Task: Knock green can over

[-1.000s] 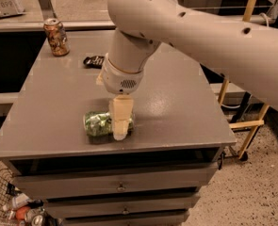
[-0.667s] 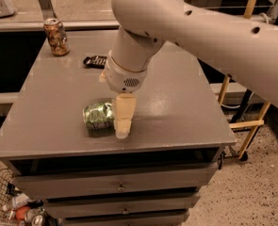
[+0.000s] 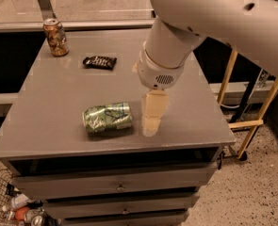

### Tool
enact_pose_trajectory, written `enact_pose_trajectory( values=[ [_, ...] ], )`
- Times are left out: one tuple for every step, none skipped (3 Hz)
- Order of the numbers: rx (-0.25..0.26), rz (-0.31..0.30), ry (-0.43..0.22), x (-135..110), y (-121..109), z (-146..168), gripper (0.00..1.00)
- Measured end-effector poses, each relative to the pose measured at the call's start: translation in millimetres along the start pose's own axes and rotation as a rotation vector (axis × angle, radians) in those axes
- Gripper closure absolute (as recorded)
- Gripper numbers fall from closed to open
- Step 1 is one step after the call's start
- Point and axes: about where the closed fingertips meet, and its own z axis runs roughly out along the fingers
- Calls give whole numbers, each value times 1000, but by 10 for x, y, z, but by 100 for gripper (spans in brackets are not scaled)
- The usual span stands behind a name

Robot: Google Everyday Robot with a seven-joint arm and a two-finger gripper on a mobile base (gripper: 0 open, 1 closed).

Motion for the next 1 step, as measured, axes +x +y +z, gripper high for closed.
enact_pose_trajectory(
  values=[
    [21, 79, 37, 379, 34, -131, 0]
  ],
)
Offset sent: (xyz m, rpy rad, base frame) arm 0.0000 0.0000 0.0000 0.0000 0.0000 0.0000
